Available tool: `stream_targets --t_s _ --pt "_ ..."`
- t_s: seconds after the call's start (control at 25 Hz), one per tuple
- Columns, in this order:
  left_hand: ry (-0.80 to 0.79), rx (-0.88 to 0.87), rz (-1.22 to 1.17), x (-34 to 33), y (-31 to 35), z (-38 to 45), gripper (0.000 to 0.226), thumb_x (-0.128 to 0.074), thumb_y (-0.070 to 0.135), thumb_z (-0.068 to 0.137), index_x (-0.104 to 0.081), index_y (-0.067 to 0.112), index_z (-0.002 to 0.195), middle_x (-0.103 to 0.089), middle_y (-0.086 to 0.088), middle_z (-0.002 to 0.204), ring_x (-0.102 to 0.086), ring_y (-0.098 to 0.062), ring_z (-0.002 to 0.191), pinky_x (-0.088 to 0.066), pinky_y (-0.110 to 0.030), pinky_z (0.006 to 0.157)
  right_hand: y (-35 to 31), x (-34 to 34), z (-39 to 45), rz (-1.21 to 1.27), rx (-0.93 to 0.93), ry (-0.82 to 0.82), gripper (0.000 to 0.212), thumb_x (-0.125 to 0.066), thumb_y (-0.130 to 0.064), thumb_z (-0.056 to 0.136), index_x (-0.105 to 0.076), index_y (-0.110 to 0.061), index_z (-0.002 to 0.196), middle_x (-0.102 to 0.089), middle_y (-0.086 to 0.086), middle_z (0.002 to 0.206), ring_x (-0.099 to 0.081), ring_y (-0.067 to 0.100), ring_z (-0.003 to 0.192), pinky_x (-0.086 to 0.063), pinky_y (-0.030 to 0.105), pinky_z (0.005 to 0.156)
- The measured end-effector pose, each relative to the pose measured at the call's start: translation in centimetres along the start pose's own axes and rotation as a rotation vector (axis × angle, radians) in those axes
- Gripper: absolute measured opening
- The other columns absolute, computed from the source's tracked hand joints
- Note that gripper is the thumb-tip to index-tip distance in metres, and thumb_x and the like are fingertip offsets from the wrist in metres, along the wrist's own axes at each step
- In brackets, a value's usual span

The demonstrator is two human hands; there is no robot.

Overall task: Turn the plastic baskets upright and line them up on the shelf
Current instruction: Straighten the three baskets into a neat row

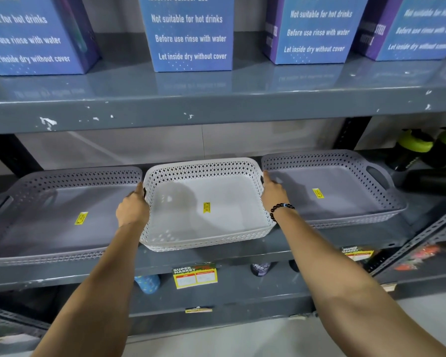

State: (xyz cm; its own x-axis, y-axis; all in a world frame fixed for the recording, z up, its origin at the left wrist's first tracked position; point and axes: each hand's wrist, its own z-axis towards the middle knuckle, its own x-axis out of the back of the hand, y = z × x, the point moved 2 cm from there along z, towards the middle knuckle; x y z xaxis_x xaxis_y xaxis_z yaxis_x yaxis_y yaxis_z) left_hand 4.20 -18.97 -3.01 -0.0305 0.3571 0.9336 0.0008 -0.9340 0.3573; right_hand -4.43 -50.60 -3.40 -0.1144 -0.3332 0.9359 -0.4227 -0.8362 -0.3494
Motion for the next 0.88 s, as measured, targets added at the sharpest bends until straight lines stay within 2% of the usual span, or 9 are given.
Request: stream_targets --t_s 0.08,0.2,0.4,0.52,0.64,0.68,0.76,0.8,0.88 --pt "-0.001 0.005 -0.003 0.0 0.0 -0.3 0.057 -0.033 0.0 0.094 -0.03 0.02 0.148 -0.064 -0.026 0.113 -0.061 -0.043 0.098 -0.04 -0.037 0.066 0.1 0.0 -0.1 -0.012 -0.003 -0.012 0.07 -0.035 0.012 0.088 -0.012 -0.011 0.15 -0.046 0.009 0.062 -0.039 0.018 0.053 -0.03 0.024 0.047" --pt "0.0 0.009 -0.006 0.1 -0.1 -0.8 0.058 -0.033 0.0 0.094 -0.03 0.021 0.148 -0.064 -0.026 0.112 -0.061 -0.042 0.098 -0.044 -0.039 0.068 0.3 0.1 -0.5 -0.026 0.002 -0.026 0.07 -0.036 0.012 0.088 -0.013 -0.01 0.15 -0.029 0.0 0.054 -0.028 0.009 0.046 -0.019 0.02 0.04" --pt "0.002 0.01 -0.021 0.2 -0.3 -1.6 0.057 -0.033 0.0 0.094 -0.031 0.02 0.148 -0.064 -0.026 0.113 -0.061 -0.042 0.098 -0.051 -0.043 0.076 0.6 0.1 -1.4 -0.024 0.002 -0.018 0.069 -0.036 0.013 0.089 -0.013 -0.01 0.15 -0.03 0.0 0.053 -0.03 0.01 0.046 -0.02 0.02 0.039" --pt "0.004 0.003 -0.026 0.3 -0.3 -2.0 0.056 -0.032 0.001 0.095 -0.03 0.021 0.148 -0.065 -0.026 0.111 -0.062 -0.041 0.095 -0.051 -0.043 0.074 0.6 0.2 -1.8 -0.023 0.006 -0.027 0.069 -0.037 0.012 0.09 -0.012 -0.009 0.15 -0.044 0.006 0.058 -0.049 0.02 0.055 -0.031 0.02 0.042" --pt "0.008 -0.017 -0.015 0.3 -0.4 -2.4 0.053 -0.031 0.003 0.097 -0.031 0.019 0.147 -0.064 -0.027 0.111 -0.062 -0.042 0.096 -0.051 -0.043 0.074 0.7 0.3 -2.2 0.015 -0.004 -0.018 0.07 -0.036 0.012 0.09 -0.011 -0.012 0.15 -0.044 0.006 0.059 -0.048 0.02 0.057 -0.029 0.02 0.042" --pt "0.009 -0.022 -0.012 0.4 -0.4 -2.4 0.053 -0.031 0.003 0.097 -0.031 0.018 0.147 -0.064 -0.027 0.111 -0.062 -0.042 0.096 -0.05 -0.043 0.074 0.7 0.3 -2.4 0.013 -0.007 -0.011 0.07 -0.036 0.011 0.09 -0.01 -0.012 0.151 -0.048 0.009 0.063 -0.052 0.023 0.063 -0.031 0.021 0.043" --pt "0.007 -0.031 -0.004 0.4 -0.4 -2.5 0.052 -0.031 0.004 0.097 -0.031 0.019 0.147 -0.064 -0.027 0.111 -0.061 -0.043 0.096 -0.05 -0.044 0.074 0.8 0.2 -2.6 0.019 -0.021 -0.003 0.07 -0.035 0.011 0.09 -0.01 -0.013 0.151 -0.064 0.022 0.089 -0.062 0.031 0.085 -0.041 0.028 0.056" --pt "0.006 -0.033 -0.002 0.4 -0.4 -2.5 0.052 -0.03 0.004 0.098 -0.031 0.019 0.147 -0.064 -0.027 0.112 -0.061 -0.043 0.096 -0.05 -0.044 0.074 0.8 0.2 -2.8 0.037 -0.029 -0.001 0.07 -0.035 0.011 0.09 -0.011 -0.013 0.151 -0.065 0.025 0.101 -0.063 0.034 0.093 -0.045 0.031 0.064" --pt "0.005 -0.035 -0.003 0.4 -0.4 -2.5 0.051 -0.03 0.004 0.097 -0.032 0.018 0.147 -0.064 -0.028 0.112 -0.061 -0.044 0.096 -0.05 -0.044 0.074 0.8 0.3 -3.0 0.048 -0.034 0.005 0.069 -0.035 0.011 0.09 -0.012 -0.014 0.15 -0.065 0.026 0.109 -0.064 0.036 0.099 -0.05 0.034 0.072"
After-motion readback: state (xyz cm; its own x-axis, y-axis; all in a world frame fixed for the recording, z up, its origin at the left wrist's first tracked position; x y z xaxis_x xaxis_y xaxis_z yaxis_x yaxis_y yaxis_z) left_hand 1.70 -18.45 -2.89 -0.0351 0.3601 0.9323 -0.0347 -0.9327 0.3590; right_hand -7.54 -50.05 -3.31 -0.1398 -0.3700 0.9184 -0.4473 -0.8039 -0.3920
